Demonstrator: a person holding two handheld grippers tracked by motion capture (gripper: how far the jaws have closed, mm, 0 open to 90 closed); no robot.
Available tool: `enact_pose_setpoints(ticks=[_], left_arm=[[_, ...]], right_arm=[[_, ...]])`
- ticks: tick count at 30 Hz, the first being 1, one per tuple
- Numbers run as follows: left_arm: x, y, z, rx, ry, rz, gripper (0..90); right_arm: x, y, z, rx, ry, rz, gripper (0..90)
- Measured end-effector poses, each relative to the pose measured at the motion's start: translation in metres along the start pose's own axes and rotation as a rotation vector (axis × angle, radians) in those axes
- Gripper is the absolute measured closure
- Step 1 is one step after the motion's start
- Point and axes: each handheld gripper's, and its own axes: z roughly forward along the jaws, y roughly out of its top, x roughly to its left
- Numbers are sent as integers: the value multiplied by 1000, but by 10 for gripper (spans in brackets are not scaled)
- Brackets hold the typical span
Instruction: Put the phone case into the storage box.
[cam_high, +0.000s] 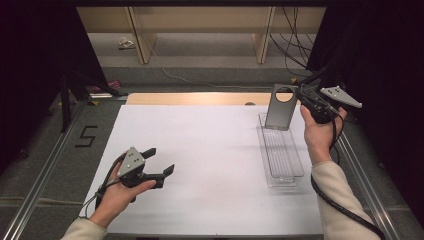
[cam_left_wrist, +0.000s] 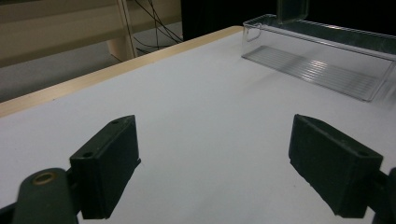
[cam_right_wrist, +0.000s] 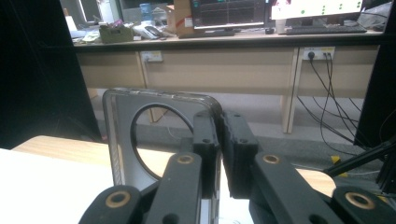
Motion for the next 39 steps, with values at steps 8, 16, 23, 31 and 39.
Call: enact_pose_setpoints(ticks=[8,16,23,31,39], left_arm=[[0,0,0,-1,2,-1,155],[0,0,0,-3,4,-1,155],[0,1,-1,-4,3,0,156],[1,1,-1,-3,5,3,157],[1,1,-1,-3,6,3,157]], right_arm=[[0,0,2,1,-2,-5,847],[0,0,5,1,-3,-7,847],[0,1,7,2,-2,-10,847],[0,1,9,-1,-3,-10,847],[-1,1,10,0,-5,-12,847]])
